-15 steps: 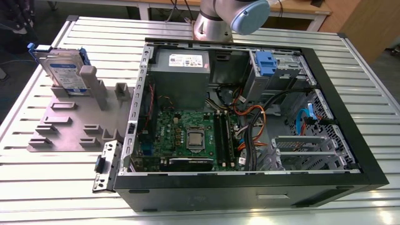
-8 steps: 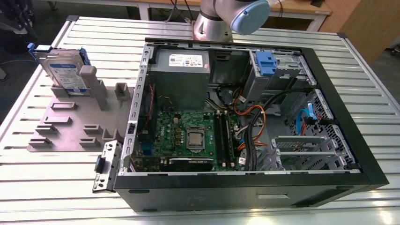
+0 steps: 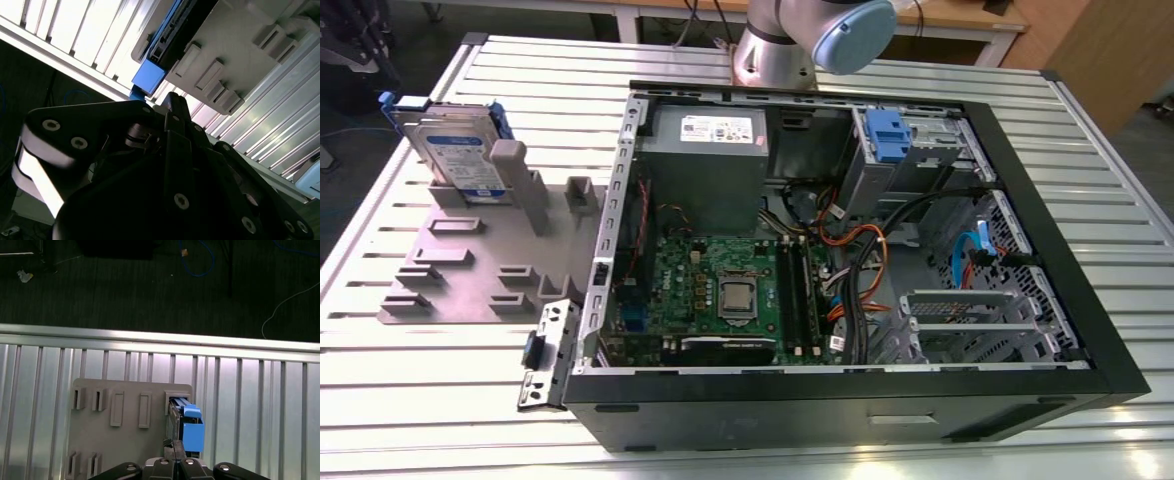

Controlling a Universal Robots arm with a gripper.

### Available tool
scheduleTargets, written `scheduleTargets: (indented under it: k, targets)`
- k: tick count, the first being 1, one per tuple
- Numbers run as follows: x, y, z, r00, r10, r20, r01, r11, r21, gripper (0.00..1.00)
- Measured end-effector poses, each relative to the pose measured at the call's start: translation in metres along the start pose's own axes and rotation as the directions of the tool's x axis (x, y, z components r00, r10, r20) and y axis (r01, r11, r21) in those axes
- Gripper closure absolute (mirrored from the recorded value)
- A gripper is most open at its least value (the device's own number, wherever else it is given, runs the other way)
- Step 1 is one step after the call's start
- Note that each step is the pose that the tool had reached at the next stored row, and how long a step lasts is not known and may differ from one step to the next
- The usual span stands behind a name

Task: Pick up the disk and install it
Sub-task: 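Pick up the disk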

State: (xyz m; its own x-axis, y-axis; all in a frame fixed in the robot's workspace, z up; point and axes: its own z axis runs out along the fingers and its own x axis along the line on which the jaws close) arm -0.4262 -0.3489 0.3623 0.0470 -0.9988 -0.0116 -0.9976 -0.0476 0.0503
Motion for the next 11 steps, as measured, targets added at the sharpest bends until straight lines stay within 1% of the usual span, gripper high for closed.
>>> scheduleTargets:
  k: [8,10,11]
  targets:
    - [0.0000,0.0000,0.0000,1.0000,-0.001,0.0000,0.001,1.0000,0.0001,0.89]
    - [0.0000,0.0000,0.0001,1.0000,-0.008,-0.0003,0.008,1.0000,0.0000,0.89]
    - [0.0000,0.0000,0.0002,0.9998,-0.018,-0.0005,0.018,0.9998,-0.0002,0.89]
